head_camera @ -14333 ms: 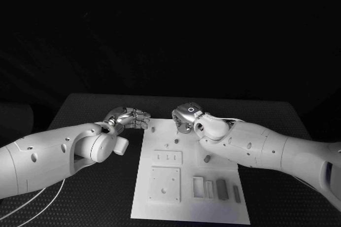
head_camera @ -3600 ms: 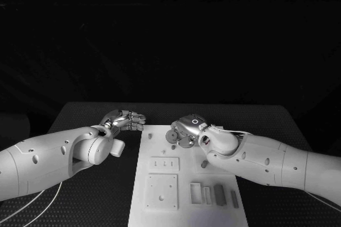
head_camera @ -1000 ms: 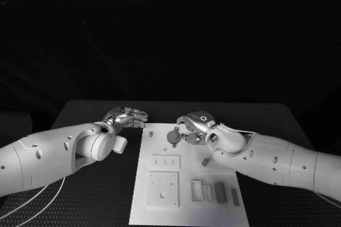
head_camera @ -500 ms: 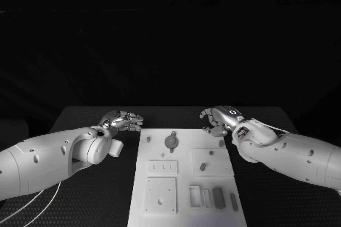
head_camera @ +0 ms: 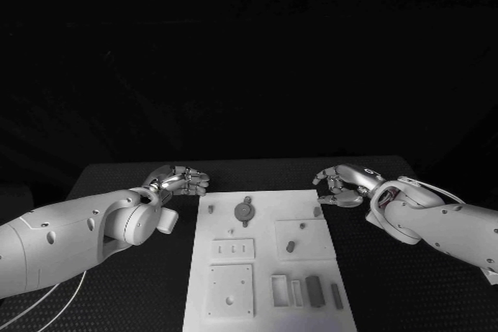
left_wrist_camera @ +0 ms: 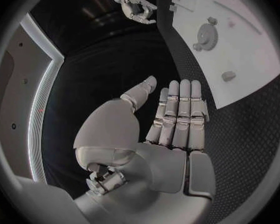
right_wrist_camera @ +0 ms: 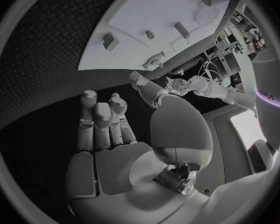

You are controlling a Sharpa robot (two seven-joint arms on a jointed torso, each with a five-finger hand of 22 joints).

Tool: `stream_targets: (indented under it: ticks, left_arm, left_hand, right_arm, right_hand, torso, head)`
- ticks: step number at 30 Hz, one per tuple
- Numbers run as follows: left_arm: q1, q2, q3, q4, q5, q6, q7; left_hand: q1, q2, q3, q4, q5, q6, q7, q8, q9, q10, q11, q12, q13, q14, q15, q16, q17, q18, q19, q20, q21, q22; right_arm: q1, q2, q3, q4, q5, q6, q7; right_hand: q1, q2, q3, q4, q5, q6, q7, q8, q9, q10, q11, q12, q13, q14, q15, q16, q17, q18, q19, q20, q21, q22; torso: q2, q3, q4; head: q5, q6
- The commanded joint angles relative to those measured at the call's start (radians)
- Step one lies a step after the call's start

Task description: Assemble the parts on the task board

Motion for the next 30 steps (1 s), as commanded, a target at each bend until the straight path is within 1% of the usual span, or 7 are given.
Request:
stream_targets:
  ticks: [1,6,8,13,17,25,30]
  left_arm:
    - [0.0,0.001,0.001,0.002,-0.007,0.017,0.016]
    - [-0.001,0.002,0.0,0.002,-0.007,0.019,0.013]
    - [-0.001,0.002,0.0,0.004,-0.007,0.018,0.012]
    - [-0.001,0.001,0.0,0.006,-0.007,0.017,0.013]
    - [-0.002,-0.001,0.0,0.008,-0.007,0.016,0.012]
    - [-0.002,-0.003,0.0,0.014,-0.005,0.018,0.01]
    - [-0.002,-0.003,0.0,0.014,-0.004,0.02,0.004]
  left_hand:
    - [-0.005,0.002,0.003,-0.001,0.002,0.0,0.003,-0.004,-0.001,0.004,0.002,-0.005,0.0,0.001,0.001,-0.003,0.001,0.006,0.0,0.0,-0.007,0.0]
    - [-0.007,-0.001,0.001,0.0,0.002,-0.004,0.006,-0.009,-0.002,0.001,0.004,-0.01,0.0,-0.001,0.002,-0.006,0.002,0.005,-0.001,0.0,-0.008,0.0]
    - [-0.008,-0.002,0.001,0.0,0.002,-0.005,0.007,-0.01,-0.002,0.001,0.005,-0.01,-0.001,-0.002,0.002,-0.007,0.002,0.005,-0.001,0.0,-0.009,0.0]
    - [-0.009,-0.002,0.0,0.0,0.002,-0.006,0.007,-0.012,-0.003,0.0,0.005,-0.011,-0.001,-0.002,0.002,-0.007,0.002,0.005,-0.002,0.001,-0.009,0.0]
    - [-0.01,-0.003,-0.001,0.0,0.002,-0.006,0.007,-0.012,-0.003,0.0,0.005,-0.012,-0.001,-0.002,0.002,-0.008,0.002,0.005,-0.002,0.001,-0.009,0.0]
    - [-0.015,-0.002,-0.002,0.002,0.002,-0.007,0.008,-0.015,-0.003,0.0,0.006,-0.014,-0.001,-0.003,0.003,-0.01,0.003,0.004,-0.003,0.001,-0.01,0.0]
    - [-0.022,0.0,-0.004,0.004,0.002,-0.01,0.01,-0.019,-0.003,-0.001,0.007,-0.017,-0.001,-0.005,0.004,-0.012,0.004,0.004,-0.003,0.002,-0.011,0.0]
  right_arm:
    - [-0.014,-0.009,-0.003,0.0,0.041,0.058,0.05]
    - [-0.033,-0.014,-0.005,-0.009,0.052,0.059,0.059]
    - [-0.043,-0.011,-0.006,-0.018,0.052,0.047,0.052]
    - [-0.061,0.007,-0.006,-0.043,0.045,0.041,0.036]
    - [-0.076,0.02,-0.006,-0.057,0.051,0.036,0.033]
    - [-0.092,0.047,-0.006,-0.09,0.049,0.031,0.013]
    - [-0.096,0.052,-0.006,-0.108,0.034,0.055,0.015]
  right_hand:
    - [-0.008,-0.004,-0.008,-0.001,0.001,0.011,0.02,0.003,-0.002,-0.085,0.023,-0.005,-0.002,-0.009,0.001,-0.004,-0.002,0.014,-0.009,0.003,-0.006,0.011]
    - [-0.034,-0.019,-0.03,0.009,0.0,0.005,0.023,0.001,-0.004,-0.092,0.026,-0.004,-0.004,-0.016,0.004,-0.003,-0.002,0.014,-0.015,0.009,-0.008,0.012]
    - [-0.046,-0.011,-0.059,0.001,0.001,0.003,0.023,0.001,-0.004,-0.097,0.026,0.0,-0.005,-0.021,0.005,0.0,-0.002,0.014,-0.019,0.01,-0.008,0.014]
    - [-0.048,-0.01,-0.068,0.0,0.001,0.001,0.023,0.001,-0.004,-0.098,0.027,0.001,-0.006,-0.022,0.005,0.002,-0.002,0.014,-0.02,0.01,-0.007,0.014]
    - [-0.063,-0.008,-0.083,0.008,0.001,0.002,0.023,0.003,-0.004,-0.099,0.027,0.004,-0.008,-0.023,0.005,0.005,-0.002,0.014,-0.019,0.011,-0.007,0.014]
    - [-0.064,0.0,-0.088,0.011,0.001,0.005,0.022,0.006,-0.004,-0.099,0.025,0.007,-0.009,-0.023,0.004,0.007,-0.003,0.014,-0.018,0.009,-0.007,0.014]
    - [-0.059,0.015,-0.091,0.009,0.001,0.013,0.019,0.011,-0.002,-0.097,0.023,0.01,-0.012,-0.022,0.002,0.01,-0.004,0.014,-0.017,0.007,-0.006,0.014]
  torso:
    - [0.0,-0.0007,-0.001]
    - [0.0,-0.0014,-0.0011]
    - [0.0,-0.0018,-0.0003]
    - [0.0,-0.0052,0.0026]
    - [0.0,-0.0049,0.0038]
    - [0.0,-0.0078,0.004]
    - [0.0,-0.0075,0.0043]
  head:
    - [-0.008,-0.003]
    - [-0.01,-0.006]
    - [-0.012,-0.008]
    - [-0.016,-0.011]
    - [-0.015,-0.017]
    - [-0.015,-0.024]
    - [-0.014,-0.026]
